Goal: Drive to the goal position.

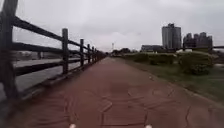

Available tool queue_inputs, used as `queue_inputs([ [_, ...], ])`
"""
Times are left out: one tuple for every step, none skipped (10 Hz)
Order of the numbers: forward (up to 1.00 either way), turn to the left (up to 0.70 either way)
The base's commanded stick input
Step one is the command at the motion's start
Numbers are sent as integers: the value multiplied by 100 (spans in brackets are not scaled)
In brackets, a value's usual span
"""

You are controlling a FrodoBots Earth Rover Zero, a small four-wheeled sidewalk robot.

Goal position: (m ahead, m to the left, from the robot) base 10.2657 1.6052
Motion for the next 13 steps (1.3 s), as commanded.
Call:
queue_inputs([
  [100,0],
  [100,0],
  [100,0],
  [100,0],
  [100,0],
  [100,0],
  [100,0],
  [100,0],
  [100,0],
  [100,0],
  [100,0],
  [100,0],
  [100,0],
])
